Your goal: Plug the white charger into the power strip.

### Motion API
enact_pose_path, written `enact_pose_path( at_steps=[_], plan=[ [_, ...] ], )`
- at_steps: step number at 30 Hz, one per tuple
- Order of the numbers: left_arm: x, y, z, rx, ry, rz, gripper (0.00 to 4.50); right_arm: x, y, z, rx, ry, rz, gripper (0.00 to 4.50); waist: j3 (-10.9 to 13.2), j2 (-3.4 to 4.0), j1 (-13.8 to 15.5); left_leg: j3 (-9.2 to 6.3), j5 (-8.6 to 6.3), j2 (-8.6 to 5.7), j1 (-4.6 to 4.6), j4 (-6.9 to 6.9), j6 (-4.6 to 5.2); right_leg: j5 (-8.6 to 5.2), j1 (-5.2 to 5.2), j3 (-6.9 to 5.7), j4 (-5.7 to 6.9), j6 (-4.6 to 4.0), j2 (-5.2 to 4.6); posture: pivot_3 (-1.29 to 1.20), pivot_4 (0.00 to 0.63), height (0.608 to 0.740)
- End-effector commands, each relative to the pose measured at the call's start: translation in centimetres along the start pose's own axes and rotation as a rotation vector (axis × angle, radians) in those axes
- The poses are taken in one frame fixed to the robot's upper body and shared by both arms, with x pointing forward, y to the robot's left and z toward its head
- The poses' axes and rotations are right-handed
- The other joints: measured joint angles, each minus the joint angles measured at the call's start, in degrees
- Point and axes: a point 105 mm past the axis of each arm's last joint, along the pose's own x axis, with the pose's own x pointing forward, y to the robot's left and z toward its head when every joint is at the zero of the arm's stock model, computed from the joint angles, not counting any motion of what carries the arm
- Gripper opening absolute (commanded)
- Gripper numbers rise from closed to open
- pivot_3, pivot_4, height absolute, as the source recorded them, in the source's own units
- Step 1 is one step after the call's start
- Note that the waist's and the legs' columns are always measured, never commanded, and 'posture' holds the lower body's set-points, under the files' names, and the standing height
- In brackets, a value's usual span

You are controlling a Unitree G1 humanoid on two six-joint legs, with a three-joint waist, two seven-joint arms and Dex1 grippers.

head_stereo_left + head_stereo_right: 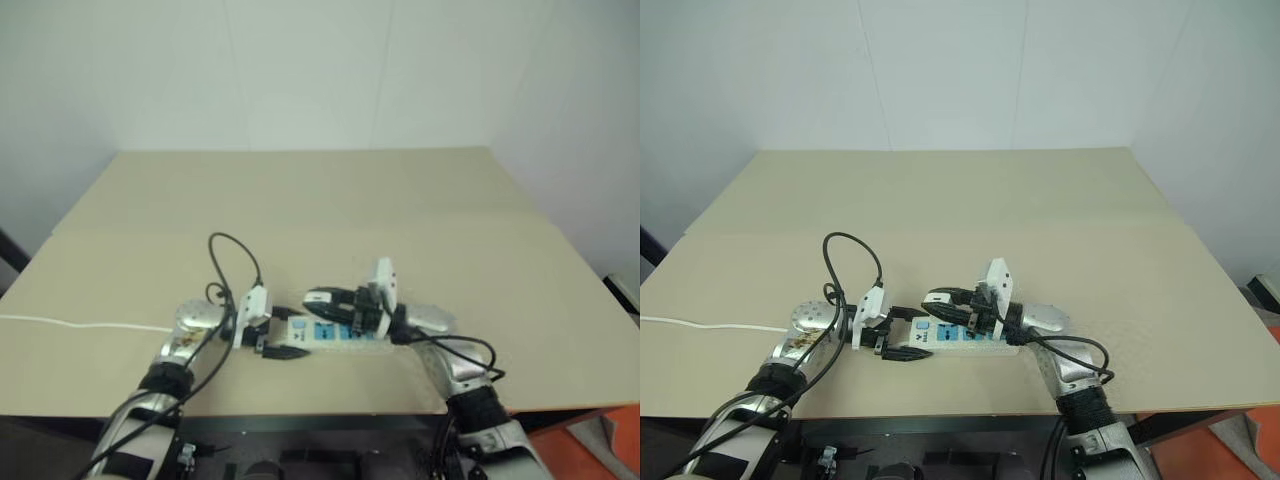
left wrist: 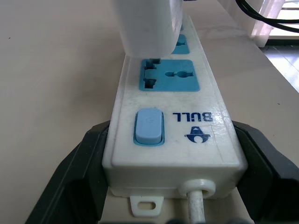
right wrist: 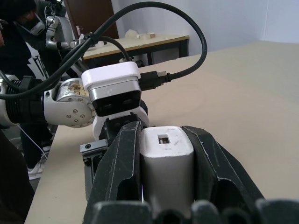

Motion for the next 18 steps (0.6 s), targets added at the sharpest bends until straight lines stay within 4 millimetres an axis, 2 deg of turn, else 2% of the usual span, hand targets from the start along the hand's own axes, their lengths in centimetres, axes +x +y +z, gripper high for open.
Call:
enact_pose_path(
  at_steps=[1,11,15,18],
  plan=[
    [-0.3,-0.7,-1.2,-0.025,0.056,-0.023,3.28,0.6,0.1,0.8,-0.053,-0.023,0.029,1.15,0.00,0.00,0.00,0.00,0.00,0.00,0.00,-0.01,0.00,0.00,0.00,0.00,0.00,0.00,0.00,0.00,0.150,0.740],
    [-0.4,-0.8,-1.1,-0.023,0.061,-0.024,3.28,0.7,0.8,-1.0,-0.061,0.051,0.071,1.15,0.00,0.00,-0.05,0.00,0.00,0.01,0.01,-0.02,0.00,0.01,-0.01,0.00,0.00,-0.02,0.01,0.00,0.150,0.740],
    [-0.4,-0.8,-1.1,-0.024,0.063,-0.025,3.28,0.7,0.5,-1.7,-0.071,0.073,0.059,1.15,0.00,0.00,-0.08,0.01,0.00,0.02,0.04,-0.03,0.00,0.00,0.00,0.01,0.01,-0.01,0.02,0.00,0.150,0.740],
    [-0.4,-0.8,-1.1,-0.024,0.062,-0.024,3.28,0.0,0.1,-2.1,-0.076,0.102,0.043,1.15,0.00,0.00,-0.08,0.01,0.00,0.02,0.06,-0.04,0.00,0.00,0.02,0.01,0.00,-0.02,0.02,0.00,0.150,0.740]
  ],
)
